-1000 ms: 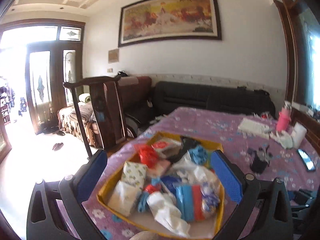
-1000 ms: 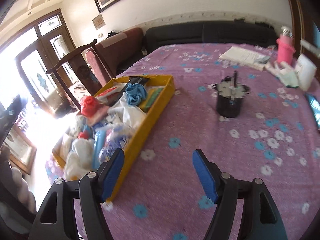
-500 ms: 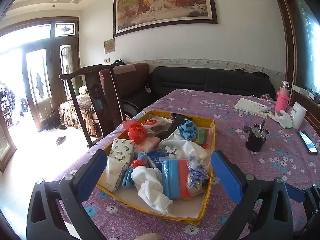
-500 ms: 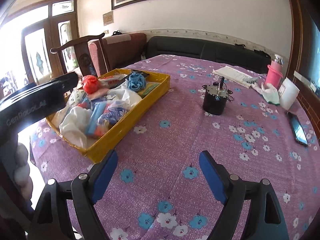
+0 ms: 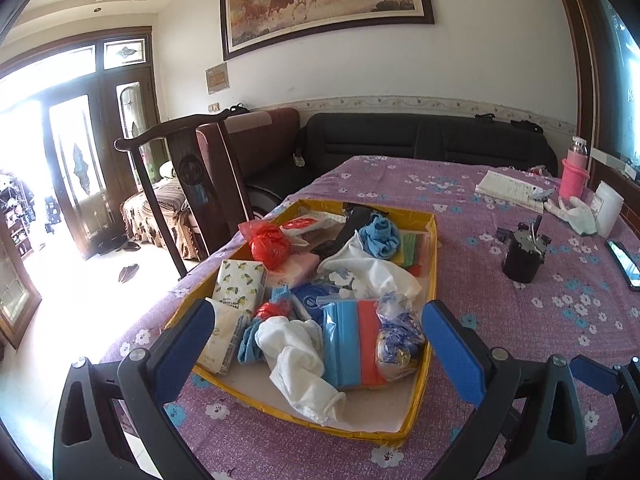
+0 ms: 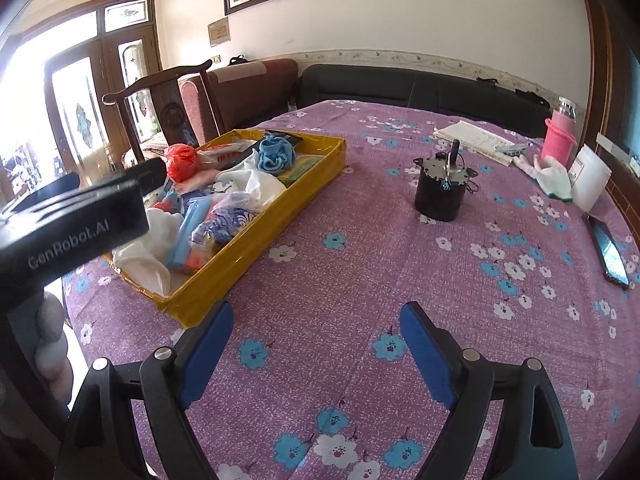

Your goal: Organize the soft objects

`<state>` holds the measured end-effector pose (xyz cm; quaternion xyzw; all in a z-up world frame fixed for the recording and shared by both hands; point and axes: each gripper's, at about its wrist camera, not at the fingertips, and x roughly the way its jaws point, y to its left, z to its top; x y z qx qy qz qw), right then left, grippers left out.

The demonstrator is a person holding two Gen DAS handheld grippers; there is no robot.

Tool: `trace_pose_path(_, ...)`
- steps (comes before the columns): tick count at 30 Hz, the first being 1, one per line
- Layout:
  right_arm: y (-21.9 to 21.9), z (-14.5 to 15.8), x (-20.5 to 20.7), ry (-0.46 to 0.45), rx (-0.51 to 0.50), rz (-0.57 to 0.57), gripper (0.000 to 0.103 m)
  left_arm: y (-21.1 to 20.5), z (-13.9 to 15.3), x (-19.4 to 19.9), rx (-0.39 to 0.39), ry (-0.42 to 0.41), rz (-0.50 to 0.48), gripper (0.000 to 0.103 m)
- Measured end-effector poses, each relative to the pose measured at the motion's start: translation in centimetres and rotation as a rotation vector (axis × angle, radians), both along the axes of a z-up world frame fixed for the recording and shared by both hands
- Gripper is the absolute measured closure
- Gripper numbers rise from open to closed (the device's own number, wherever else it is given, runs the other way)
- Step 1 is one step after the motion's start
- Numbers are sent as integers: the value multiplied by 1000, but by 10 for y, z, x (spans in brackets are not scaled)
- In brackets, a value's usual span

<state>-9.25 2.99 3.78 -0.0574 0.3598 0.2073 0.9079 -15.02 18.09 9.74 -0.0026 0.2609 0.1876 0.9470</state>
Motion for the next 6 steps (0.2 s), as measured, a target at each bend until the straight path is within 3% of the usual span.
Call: trace_pose_path(6, -9, -2, 4, 11, -2, -14, 14, -8, -3, 6, 6, 19, -4, 0)
